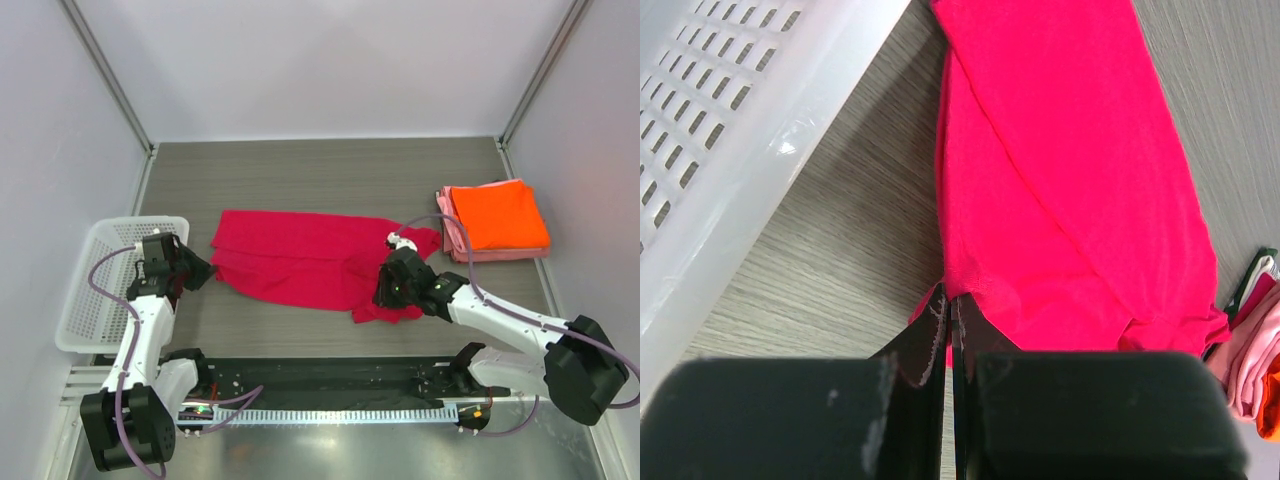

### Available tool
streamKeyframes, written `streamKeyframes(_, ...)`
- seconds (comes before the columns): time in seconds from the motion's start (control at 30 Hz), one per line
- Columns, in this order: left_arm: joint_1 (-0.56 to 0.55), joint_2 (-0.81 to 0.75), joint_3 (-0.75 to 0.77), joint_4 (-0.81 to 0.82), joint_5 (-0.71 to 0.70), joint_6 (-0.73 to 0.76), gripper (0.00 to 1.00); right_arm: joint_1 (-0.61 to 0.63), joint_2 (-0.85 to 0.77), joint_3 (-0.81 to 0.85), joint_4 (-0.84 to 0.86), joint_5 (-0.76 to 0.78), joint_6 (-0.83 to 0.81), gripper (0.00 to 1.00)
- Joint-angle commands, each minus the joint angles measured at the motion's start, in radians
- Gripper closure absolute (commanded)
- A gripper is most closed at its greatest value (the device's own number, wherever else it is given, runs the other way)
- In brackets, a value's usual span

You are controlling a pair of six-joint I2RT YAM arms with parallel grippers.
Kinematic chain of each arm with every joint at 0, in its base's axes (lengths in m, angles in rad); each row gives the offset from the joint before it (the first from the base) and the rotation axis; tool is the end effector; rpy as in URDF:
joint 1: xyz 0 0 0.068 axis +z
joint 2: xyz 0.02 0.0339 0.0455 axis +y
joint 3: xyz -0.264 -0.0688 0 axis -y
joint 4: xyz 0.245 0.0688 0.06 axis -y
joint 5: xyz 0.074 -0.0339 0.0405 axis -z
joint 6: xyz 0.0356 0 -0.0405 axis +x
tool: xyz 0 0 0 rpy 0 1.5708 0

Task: Fold and stack the t-shirts
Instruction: Flatten the tshirt out

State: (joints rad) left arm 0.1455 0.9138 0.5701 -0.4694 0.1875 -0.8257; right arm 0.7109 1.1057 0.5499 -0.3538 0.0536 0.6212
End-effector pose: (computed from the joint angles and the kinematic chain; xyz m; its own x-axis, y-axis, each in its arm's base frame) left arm 0.1836 0.0202 0.2173 -0.4758 -0.7996 -0.3665 -0.5389 0.5943 -0.5970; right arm 0.1593 0.1347 0.1847 -0.8511 0.0341 -0.5239 -0.1615 0.9325 0.3230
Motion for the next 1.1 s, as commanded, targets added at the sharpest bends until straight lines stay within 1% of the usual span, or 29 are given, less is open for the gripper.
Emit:
streamKeyframes(0.0, 0.005, 0.000, 0.030, 0.005, 0.013, 0.022, 1.00, 0.001, 0.019, 0.036, 0.042, 0.006, -0.017, 0.75)
streamKeyframes(0.03, 0.005, 0.000, 0.030, 0.003, 0.015, 0.020, 1.00, 0.001, 0.020, 0.036, 0.045, 0.003, -0.018, 0.75)
streamKeyframes(0.1, 0.005, 0.002, 0.030, 0.005, 0.015, 0.022, 1.00, -0.001, 0.026, 0.030, 0.049, -0.001, -0.017, 0.70)
streamKeyframes(0.2, 0.005, 0.003, 0.030, 0.005, 0.015, 0.022, 1.00, 0.001, 0.032, 0.019, 0.056, -0.001, -0.020, 0.65)
streamKeyframes(0.37, 0.005, 0.003, 0.030, 0.005, 0.015, 0.020, 1.00, 0.001, 0.059, 0.001, 0.082, -0.018, -0.024, 0.62)
streamKeyframes(0.43, 0.005, 0.005, 0.028, 0.005, 0.015, 0.020, 1.00, -0.001, 0.069, 0.001, 0.098, -0.026, -0.026, 0.64)
streamKeyframes(0.5, 0.003, 0.005, 0.028, 0.006, 0.017, 0.020, 1.00, 0.001, 0.089, 0.004, 0.107, -0.032, -0.029, 0.72)
streamKeyframes(0.57, 0.003, 0.005, 0.027, 0.006, 0.018, 0.020, 1.00, -0.001, 0.103, 0.008, 0.108, -0.031, -0.032, 0.91)
streamKeyframes(0.6, 0.005, 0.007, 0.025, 0.008, 0.017, 0.020, 1.00, 0.001, 0.103, 0.013, 0.105, -0.021, -0.032, 0.99)
streamKeyframes(0.73, 0.003, 0.020, 0.019, 0.020, 0.030, 0.014, 1.00, -0.002, 0.060, 0.062, 0.079, 0.047, -0.054, 0.99)
streamKeyframes(0.87, -0.009, 0.097, 0.042, 0.054, 0.096, 0.020, 1.00, -0.019, 0.042, 0.202, 0.007, 0.178, -0.092, 0.99)
streamKeyframes(0.93, -0.014, 0.152, 0.065, 0.057, 0.147, 0.037, 1.00, -0.025, 0.045, 0.269, -0.007, 0.225, -0.100, 0.99)
streamKeyframes(1.07, -0.030, 0.188, 0.111, 0.081, 0.194, 0.039, 1.00, -0.044, 0.040, 0.352, -0.014, 0.322, -0.110, 0.99)
